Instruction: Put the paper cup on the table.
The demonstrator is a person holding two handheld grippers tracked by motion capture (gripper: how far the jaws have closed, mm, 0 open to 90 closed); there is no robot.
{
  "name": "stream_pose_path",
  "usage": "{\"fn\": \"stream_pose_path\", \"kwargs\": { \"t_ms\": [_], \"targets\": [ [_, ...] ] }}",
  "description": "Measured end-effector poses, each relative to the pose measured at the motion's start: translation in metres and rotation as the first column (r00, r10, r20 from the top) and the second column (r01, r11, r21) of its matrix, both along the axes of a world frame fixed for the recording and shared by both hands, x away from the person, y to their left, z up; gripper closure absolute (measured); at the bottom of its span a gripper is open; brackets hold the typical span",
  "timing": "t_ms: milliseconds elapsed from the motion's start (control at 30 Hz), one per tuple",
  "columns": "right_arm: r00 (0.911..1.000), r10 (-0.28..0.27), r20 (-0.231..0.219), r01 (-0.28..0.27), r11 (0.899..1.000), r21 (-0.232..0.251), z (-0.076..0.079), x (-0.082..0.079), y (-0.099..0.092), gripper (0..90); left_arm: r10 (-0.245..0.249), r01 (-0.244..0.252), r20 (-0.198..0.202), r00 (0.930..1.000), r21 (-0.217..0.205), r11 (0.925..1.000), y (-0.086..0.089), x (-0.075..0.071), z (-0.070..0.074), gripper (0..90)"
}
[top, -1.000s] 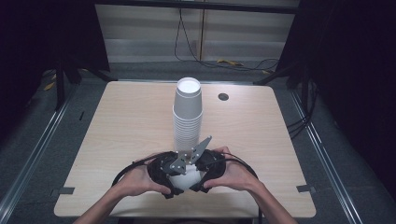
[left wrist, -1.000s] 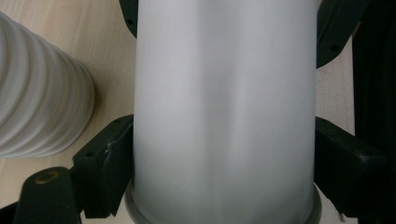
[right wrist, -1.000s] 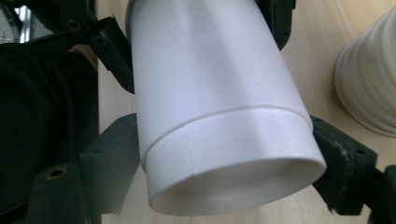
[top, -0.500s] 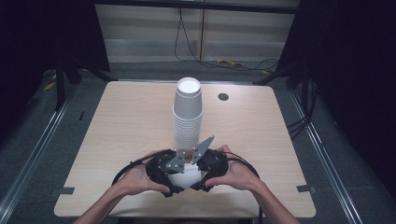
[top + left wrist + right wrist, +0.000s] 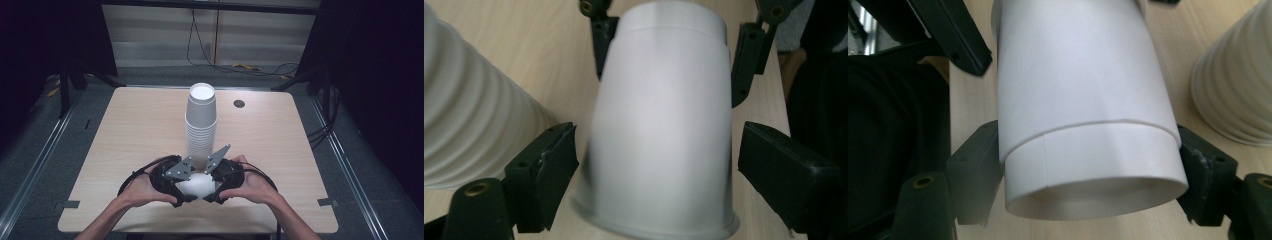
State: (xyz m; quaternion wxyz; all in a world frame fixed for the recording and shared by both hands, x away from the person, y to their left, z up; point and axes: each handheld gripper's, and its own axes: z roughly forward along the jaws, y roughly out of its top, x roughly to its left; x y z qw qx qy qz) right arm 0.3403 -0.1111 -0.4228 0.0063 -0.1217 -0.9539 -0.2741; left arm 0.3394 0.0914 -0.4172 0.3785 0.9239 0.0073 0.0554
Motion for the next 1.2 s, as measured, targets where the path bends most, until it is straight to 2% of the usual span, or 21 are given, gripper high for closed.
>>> {"fn": "stream_pose_path", "kwargs": {
  "t_ms": [100,167,233,300,400,533,567,633,700,867,1000,1033,1067,1167,1200],
  "targets": [
    [0.9999,-0.014,0.006,0.014,1.0,0.003,0.001,0.001,-0.003,24.0,0.019,-0.019,-0.013,0.9997,-0.058,0.9981,0.007,0.003,0.005,15.7],
    [0.9997,-0.022,0.006,0.022,1.0,0.005,0.001,0.002,-0.006,24.0,0.03,-0.031,-0.02,0.9994,-0.077,0.9966,0.011,0.004,0.007,15.8],
    [0.9992,-0.038,0.011,0.038,0.999,0.01,0.0,0.002,-0.009,23.9,0.029,-0.032,-0.028,0.9992,-0.115,0.9928,0.018,0.004,0.01,15.8],
    [0.9989,-0.047,0.008,0.047,0.999,0.018,0.0,0.002,-0.013,23.9,0.036,-0.04,-0.04,0.9986,-0.129,0.9908,0.023,0.004,0.011,15.7],
    [0.9971,-0.075,0.009,0.075,0.997,0.025,0.0,0.002,-0.019,23.7,0.049,-0.054,-0.036,0.9981,-0.145,0.9879,0.029,0.004,0.01,15.7],
    [0.9932,-0.116,0.005,0.116,0.991,0.061,0.001,0.005,-0.027,23.6,0.095,-0.105,-0.061,0.9937,-0.204,0.9733,0.039,0.006,0.009,15.8],
    [0.9921,-0.125,-0.004,0.125,0.99,0.067,0.001,0.005,-0.028,23.6,0.101,-0.109,-0.054,0.9935,-0.201,0.9736,0.041,0.007,0.01,15.8],
    [0.9906,-0.137,-0.003,0.136,0.986,0.092,0.0,0.005,-0.03,23.6,0.115,-0.122,-0.044,0.9924,-0.221,0.9677,0.048,0.007,0.012,15.7],
    [0.989,-0.147,-0.018,0.148,0.982,0.117,-0.001,0.006,-0.034,23.6,0.131,-0.138,-0.046,0.9904,-0.243,0.9602,0.052,0.007,0.012,15.6],
    [0.9854,-0.168,-0.024,0.17,0.973,0.156,-0.004,0.005,-0.041,23.5,0.154,-0.167,-0.067,0.9858,-0.264,0.95,0.059,0.007,0.007,15.7],
    [0.9821,-0.185,-0.034,0.188,0.964,0.188,-0.004,0.004,-0.045,23.5,0.176,-0.199,-0.101,0.9792,-0.312,0.9292,0.063,0.01,0.002,15.5],
    [0.982,-0.185,-0.039,0.189,0.962,0.195,-0.004,0.003,-0.046,23.5,0.185,-0.214,-0.119,0.9756,-0.327,0.9202,0.064,0.01,0.001,15.6],
    [0.9817,-0.187,-0.038,0.19,0.96,0.207,-0.005,0.003,-0.048,23.5,0.184,-0.21,-0.111,0.9767,-0.326,0.9217,0.066,0.012,0.001,15.6],
    [0.9796,-0.198,-0.034,0.2,0.949,0.243,-0.006,0.003,-0.051,23.5,0.197,-0.24,-0.152,0.9687,-0.373,0.8961,0.07,0.014,-0.002,15.5],
    [0.976,-0.215,-0.033,0.216,0.942,0.258,-0.007,0.003,-0.052,23.5,0.196,-0.244,-0.161,0.9674,-0.38,0.8922,0.07,0.015,-0.003,15.4]
  ]
}}
